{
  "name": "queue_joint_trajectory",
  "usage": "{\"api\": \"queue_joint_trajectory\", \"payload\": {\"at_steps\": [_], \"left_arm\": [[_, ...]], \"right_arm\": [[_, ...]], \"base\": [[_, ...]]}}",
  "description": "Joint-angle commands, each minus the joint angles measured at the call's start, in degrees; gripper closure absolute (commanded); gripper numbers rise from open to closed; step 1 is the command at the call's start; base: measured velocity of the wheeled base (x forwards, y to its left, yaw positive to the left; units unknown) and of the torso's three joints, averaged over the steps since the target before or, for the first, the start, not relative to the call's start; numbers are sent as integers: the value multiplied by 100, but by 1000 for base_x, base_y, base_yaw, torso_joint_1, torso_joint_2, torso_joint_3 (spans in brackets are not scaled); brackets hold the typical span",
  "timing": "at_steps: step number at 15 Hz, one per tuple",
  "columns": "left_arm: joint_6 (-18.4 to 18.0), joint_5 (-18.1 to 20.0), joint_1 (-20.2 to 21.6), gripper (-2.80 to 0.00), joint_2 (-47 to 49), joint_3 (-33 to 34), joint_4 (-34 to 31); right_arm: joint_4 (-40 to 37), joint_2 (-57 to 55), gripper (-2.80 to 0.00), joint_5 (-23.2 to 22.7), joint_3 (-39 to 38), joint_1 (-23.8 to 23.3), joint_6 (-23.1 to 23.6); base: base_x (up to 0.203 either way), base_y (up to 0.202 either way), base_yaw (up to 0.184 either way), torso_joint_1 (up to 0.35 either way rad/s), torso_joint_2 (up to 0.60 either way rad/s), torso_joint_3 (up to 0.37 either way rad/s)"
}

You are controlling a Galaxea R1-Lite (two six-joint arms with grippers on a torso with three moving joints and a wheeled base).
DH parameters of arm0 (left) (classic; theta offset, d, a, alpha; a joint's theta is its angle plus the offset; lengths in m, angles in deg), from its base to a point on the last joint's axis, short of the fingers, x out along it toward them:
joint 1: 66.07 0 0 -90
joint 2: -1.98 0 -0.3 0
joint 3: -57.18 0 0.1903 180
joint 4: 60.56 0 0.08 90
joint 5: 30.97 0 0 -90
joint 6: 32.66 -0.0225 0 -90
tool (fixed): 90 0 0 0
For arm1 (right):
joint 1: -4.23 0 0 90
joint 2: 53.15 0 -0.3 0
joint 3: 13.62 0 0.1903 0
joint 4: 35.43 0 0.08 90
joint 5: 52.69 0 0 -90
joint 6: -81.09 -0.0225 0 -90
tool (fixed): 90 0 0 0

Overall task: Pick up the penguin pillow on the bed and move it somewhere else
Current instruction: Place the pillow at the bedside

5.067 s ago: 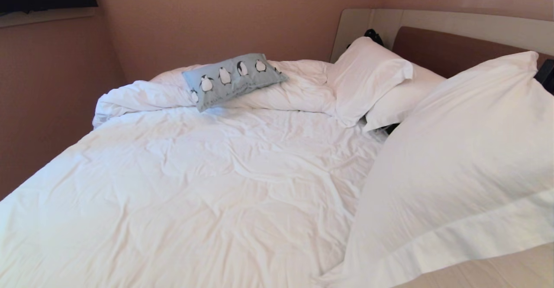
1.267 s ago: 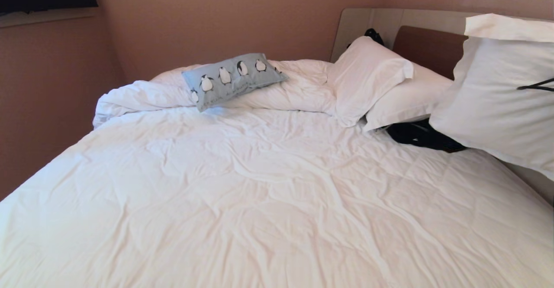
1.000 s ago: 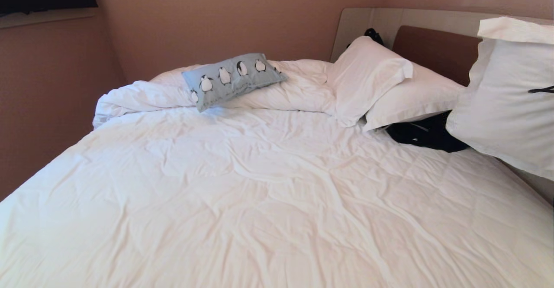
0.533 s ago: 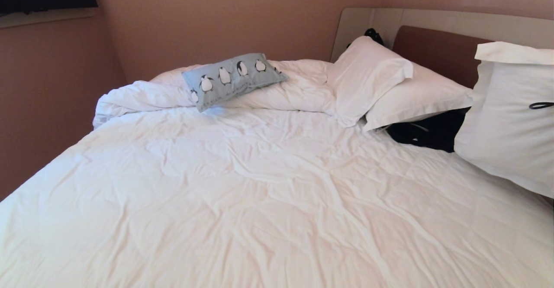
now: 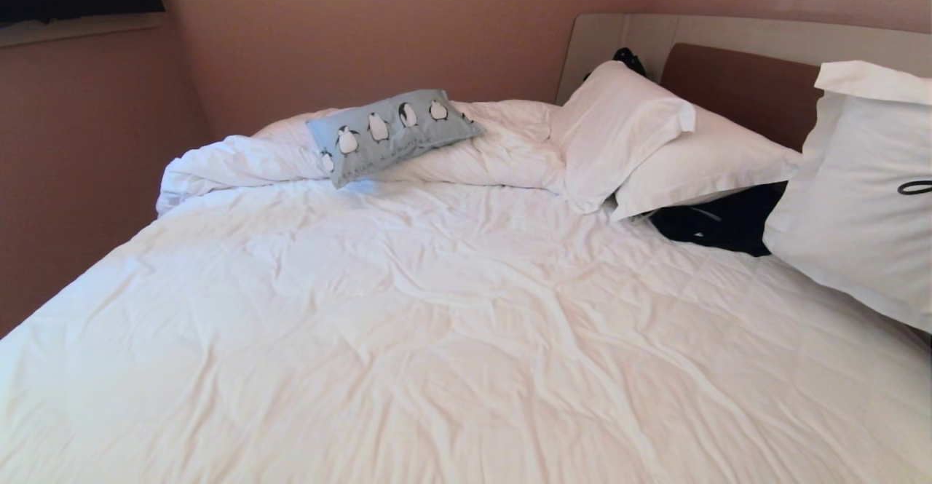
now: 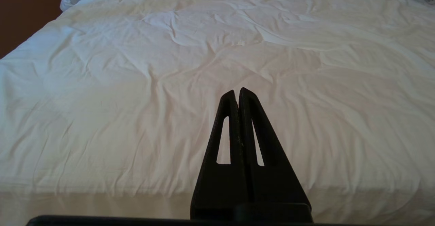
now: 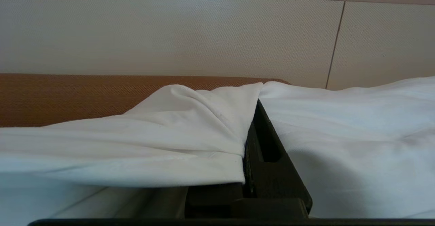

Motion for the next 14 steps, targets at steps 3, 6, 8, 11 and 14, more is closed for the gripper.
{"api": "queue_joint_trajectory", "payload": {"at_steps": [3, 6, 8, 11, 14], "left_arm": [[2, -2, 1, 0, -2, 0, 1], [2, -2, 1, 0, -2, 6, 1], [2, -2, 1, 0, -2, 9, 1], [2, -2, 1, 0, -2, 2, 1], [2, -2, 1, 0, -2, 0, 1]], "right_arm": [[-22, -80, 0, 123, 6, -126, -2], [-20, -194, 0, 453, 6, -179, 17], [-30, -208, 0, 523, 5, -206, 26], [-261, -190, 0, 591, 6, -352, 26], [-303, -289, 0, 576, -3, -338, 30]], "base": [[0, 0, 0, 0, 0, 0], [0, 0, 0, 0, 0, 0], [0, 0, 0, 0, 0, 0], [0, 0, 0, 0, 0, 0], [0, 0, 0, 0, 0, 0]]}}
